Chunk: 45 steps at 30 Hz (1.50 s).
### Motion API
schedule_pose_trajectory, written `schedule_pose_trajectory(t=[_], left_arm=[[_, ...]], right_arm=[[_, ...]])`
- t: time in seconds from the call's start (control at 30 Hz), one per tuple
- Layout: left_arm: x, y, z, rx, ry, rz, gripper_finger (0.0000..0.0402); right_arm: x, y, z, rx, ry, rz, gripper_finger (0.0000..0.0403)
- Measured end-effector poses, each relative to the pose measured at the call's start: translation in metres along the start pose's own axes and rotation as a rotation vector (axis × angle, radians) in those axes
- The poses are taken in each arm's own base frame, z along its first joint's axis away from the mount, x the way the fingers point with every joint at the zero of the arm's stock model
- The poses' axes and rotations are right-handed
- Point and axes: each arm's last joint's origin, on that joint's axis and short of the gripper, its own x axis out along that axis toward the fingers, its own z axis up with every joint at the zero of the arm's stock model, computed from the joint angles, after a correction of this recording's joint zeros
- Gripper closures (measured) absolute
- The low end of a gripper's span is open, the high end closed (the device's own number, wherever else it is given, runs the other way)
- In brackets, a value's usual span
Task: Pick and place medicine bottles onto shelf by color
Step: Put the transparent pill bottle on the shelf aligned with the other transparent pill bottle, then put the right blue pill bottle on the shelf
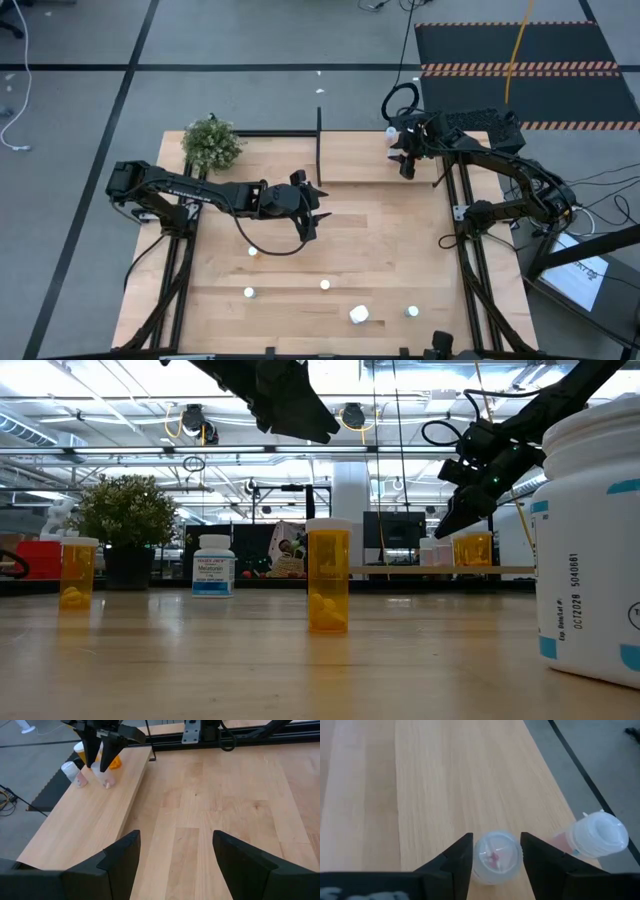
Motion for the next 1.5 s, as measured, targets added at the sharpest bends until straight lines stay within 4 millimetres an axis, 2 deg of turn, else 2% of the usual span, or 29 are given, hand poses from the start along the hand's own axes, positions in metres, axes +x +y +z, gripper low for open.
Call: schedule_pose_trajectory(t=[0.97,1.33,1.5], left_arm=[[0.0,0.0,0.0,-0.001,-0.001,0.0,0.0151],[0.0,0.0,0.0,-0.004,-0.001,0.0,0.0151],[0.0,0.0,0.0,-0.007,-0.001,0.0,0.0151]], right_arm=[[0.0,-0.002,0.002,-0.03,-0.007,-0.04,0.024],[-0.002,-0.001,0.004,0.011,-0.022,-0.045,0.0198],[-0.01,0.006,0.015,0.018,-0.067,-0.05,0.0195]])
